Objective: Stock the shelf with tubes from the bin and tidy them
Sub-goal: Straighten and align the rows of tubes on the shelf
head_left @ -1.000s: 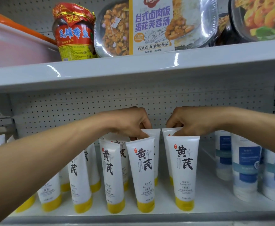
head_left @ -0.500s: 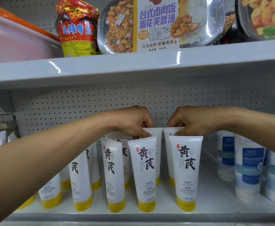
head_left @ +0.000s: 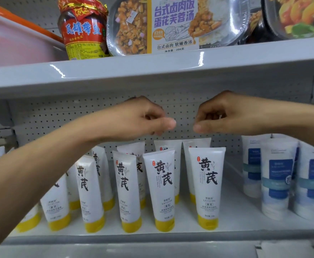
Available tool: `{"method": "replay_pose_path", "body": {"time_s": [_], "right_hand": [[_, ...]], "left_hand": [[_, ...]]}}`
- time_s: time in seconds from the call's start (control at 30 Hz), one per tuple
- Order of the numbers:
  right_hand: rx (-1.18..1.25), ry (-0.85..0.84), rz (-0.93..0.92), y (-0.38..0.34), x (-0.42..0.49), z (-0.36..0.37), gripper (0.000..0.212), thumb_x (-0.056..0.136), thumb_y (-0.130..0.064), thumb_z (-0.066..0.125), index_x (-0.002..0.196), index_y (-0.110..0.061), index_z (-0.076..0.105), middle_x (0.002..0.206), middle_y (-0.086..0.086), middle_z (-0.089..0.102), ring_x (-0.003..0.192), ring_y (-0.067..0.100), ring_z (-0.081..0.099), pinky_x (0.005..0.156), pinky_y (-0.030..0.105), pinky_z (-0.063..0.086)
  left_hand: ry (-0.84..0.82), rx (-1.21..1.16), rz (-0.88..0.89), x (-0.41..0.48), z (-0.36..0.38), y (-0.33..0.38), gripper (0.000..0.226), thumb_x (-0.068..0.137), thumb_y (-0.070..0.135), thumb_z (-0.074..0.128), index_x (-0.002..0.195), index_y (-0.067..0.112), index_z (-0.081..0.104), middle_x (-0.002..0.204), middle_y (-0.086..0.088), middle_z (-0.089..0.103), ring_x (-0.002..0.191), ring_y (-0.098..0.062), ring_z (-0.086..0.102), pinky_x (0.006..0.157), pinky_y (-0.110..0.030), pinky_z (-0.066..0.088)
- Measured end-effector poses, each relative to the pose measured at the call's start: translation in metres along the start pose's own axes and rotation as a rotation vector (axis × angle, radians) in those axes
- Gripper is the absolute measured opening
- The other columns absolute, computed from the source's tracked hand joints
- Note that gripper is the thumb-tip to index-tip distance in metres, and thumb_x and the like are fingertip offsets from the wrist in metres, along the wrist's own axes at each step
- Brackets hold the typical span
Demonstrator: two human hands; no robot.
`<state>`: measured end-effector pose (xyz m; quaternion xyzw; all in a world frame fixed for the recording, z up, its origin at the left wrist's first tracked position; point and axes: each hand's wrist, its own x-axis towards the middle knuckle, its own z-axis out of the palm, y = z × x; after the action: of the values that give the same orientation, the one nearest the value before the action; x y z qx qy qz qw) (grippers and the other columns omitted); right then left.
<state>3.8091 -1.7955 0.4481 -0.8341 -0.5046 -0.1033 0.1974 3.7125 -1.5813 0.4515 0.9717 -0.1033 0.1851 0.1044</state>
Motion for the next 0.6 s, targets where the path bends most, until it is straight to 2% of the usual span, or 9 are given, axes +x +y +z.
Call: {"method": "replay_pose_path", "body": {"time_s": [0.07, 0.13, 0.27, 0.4, 0.5, 0.6], "right_hand": [[-0.005, -0.128, 0.009, -0.007, -0.011, -0.001, 0.046, 0.065, -0.068, 0.058, 0.090, -0.032, 0.071, 0.085, -0.016, 0.072, 0.077, 0.002, 0.067, 0.071, 0.025, 0.055], [-0.020, -0.246, 0.037, -0.012, -0.018, 0.002, 0.038, 0.069, -0.063, 0.063, 0.094, -0.035, 0.071, 0.087, -0.022, 0.072, 0.081, -0.002, 0.068, 0.075, 0.024, 0.056], [-0.031, -0.346, 0.098, -0.012, -0.021, 0.017, 0.027, 0.076, -0.047, 0.074, 0.097, -0.031, 0.070, 0.092, -0.020, 0.074, 0.083, 0.000, 0.070, 0.080, 0.028, 0.059], [0.012, -0.329, 0.123, -0.005, -0.020, 0.029, 0.013, 0.080, -0.033, 0.074, 0.090, -0.027, 0.068, 0.084, -0.014, 0.075, 0.071, 0.005, 0.071, 0.064, 0.024, 0.059], [0.072, -0.307, 0.127, -0.003, -0.021, 0.031, 0.009, 0.081, -0.030, 0.074, 0.085, -0.027, 0.066, 0.082, -0.012, 0.074, 0.070, 0.005, 0.072, 0.060, 0.020, 0.055], [0.096, -0.298, 0.121, -0.003, -0.022, 0.032, 0.009, 0.081, -0.028, 0.075, 0.084, -0.025, 0.067, 0.079, -0.014, 0.074, 0.068, 0.004, 0.071, 0.059, 0.019, 0.054]], "left_hand": [[-0.128, 0.057, -0.049, -0.018, 0.000, 0.011, 0.054, 0.070, 0.076, 0.049, 0.090, 0.031, 0.072, 0.085, 0.020, 0.072, 0.078, 0.002, 0.067, 0.075, -0.022, 0.053], [-0.243, 0.200, -0.091, -0.026, 0.006, 0.016, 0.054, 0.065, 0.079, 0.058, 0.095, 0.036, 0.071, 0.089, 0.023, 0.071, 0.082, 0.004, 0.065, 0.078, -0.028, 0.055], [-0.291, 0.337, -0.067, -0.023, 0.018, 0.014, 0.045, 0.064, 0.066, 0.073, 0.091, 0.030, 0.072, 0.086, 0.009, 0.073, 0.076, -0.011, 0.067, 0.073, -0.042, 0.057], [-0.263, 0.230, -0.030, -0.017, 0.024, 0.009, 0.025, 0.074, 0.045, 0.078, 0.088, 0.025, 0.073, 0.079, 0.013, 0.074, 0.069, 0.000, 0.068, 0.068, -0.031, 0.058], [-0.237, 0.166, -0.012, -0.013, 0.028, 0.006, 0.018, 0.075, 0.038, 0.079, 0.084, 0.023, 0.073, 0.074, 0.013, 0.073, 0.067, 0.000, 0.069, 0.064, -0.022, 0.054], [-0.231, 0.099, -0.004, -0.010, 0.030, 0.004, 0.014, 0.076, 0.034, 0.079, 0.083, 0.023, 0.073, 0.073, 0.014, 0.073, 0.068, -0.002, 0.070, 0.065, -0.022, 0.055]]}}
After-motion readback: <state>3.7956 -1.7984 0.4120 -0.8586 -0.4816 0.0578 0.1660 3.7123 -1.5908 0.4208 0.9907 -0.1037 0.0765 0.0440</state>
